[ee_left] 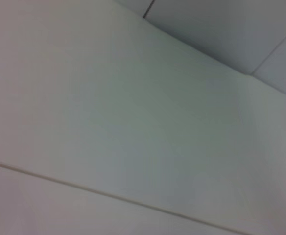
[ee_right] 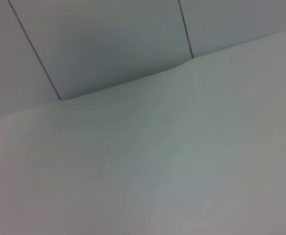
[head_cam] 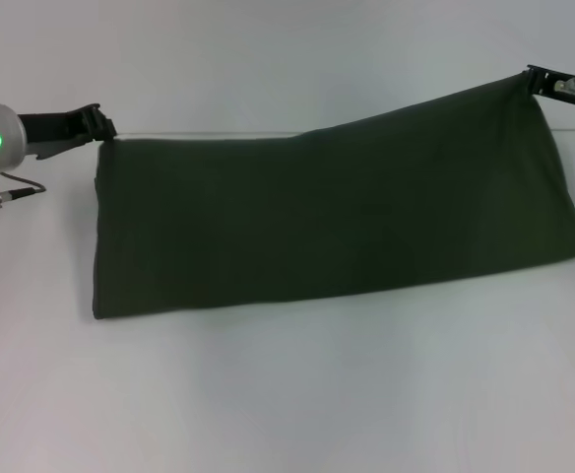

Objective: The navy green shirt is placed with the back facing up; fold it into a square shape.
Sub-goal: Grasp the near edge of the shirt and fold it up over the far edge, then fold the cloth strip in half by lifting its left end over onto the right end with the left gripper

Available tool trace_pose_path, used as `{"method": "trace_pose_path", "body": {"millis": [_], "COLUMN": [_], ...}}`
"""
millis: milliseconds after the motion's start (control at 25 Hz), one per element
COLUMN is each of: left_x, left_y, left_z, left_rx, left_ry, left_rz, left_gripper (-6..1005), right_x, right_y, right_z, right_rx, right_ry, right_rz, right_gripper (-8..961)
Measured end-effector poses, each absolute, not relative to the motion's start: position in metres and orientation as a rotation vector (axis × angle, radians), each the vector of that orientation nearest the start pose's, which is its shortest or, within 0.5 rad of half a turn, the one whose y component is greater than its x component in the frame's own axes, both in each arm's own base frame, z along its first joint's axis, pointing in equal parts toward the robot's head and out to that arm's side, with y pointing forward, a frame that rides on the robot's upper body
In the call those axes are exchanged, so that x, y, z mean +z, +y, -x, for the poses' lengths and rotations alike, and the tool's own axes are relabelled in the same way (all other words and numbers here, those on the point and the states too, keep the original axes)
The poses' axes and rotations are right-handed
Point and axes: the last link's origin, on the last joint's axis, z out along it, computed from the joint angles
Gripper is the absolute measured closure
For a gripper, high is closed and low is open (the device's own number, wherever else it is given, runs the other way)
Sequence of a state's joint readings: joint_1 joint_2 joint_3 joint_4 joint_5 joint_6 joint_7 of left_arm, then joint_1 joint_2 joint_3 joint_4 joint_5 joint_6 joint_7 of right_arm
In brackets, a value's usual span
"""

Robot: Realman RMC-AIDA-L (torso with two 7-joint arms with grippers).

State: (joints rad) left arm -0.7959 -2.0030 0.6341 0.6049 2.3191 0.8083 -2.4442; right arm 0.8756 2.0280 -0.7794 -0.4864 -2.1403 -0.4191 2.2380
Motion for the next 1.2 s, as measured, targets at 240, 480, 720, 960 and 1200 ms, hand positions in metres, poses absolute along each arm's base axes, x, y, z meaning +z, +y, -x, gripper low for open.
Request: {"method": "trace_pose_path", "body": {"millis": [240,480,720,960,1200], "left_x": [0.058,0.068,0.064,0.062,0.050], "left_y": [0.463,0.437,0.379,0.332,0.309], "left_z": [0.274,0.279,0.296,0.325,0.353], "left_rx": [-0.534,-0.665,-0.950,-1.081,-1.054], "left_ry": [-1.512,-1.598,-1.843,-2.125,-2.289], "left_rz": [1.774,1.790,1.815,1.695,1.507], "left_gripper": [857,654,430,199,109], "right_x": [0.074,0.119,0.106,0.087,0.080], "right_y": [0.503,0.479,0.404,0.358,0.348], "right_z": [-0.262,-0.277,-0.308,-0.327,-0.333], "right_rx": [0.471,0.583,0.698,0.895,0.971], "right_ry": [1.200,1.331,1.555,1.700,1.729], "right_rz": [1.669,1.714,1.832,1.868,1.859], "right_gripper": [828,624,490,333,135]}}
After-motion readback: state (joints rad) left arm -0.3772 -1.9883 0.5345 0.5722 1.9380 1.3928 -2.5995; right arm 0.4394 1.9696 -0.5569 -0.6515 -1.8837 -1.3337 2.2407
